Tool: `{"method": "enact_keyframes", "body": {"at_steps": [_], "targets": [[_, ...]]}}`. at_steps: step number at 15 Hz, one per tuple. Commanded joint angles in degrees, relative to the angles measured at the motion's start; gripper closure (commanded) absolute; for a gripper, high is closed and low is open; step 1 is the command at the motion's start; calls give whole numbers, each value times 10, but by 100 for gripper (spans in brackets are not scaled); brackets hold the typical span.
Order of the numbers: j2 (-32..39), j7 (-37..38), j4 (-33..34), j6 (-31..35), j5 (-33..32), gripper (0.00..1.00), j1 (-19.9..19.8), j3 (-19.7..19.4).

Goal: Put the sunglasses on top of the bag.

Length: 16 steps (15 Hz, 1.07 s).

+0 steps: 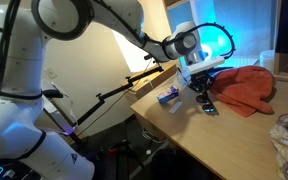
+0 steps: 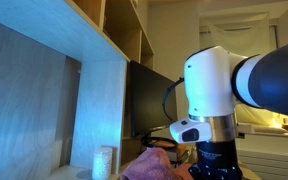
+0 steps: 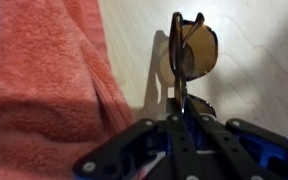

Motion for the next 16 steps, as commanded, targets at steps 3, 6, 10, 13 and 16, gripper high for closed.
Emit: {"method": "enact_keyframes", "body": {"at_steps": [3,6,10,13,16], "targets": [[-60,-5,-33,11,36,97,-37,-4],[-88,-1,-55,34,76,97,-79,-9],[-129,-7,-95,72,134,97,-136,-19],[-140,-13,-105,81,170,97,-168,-26],[-141,-8,-108,104,187,97,-180,-36]]}}
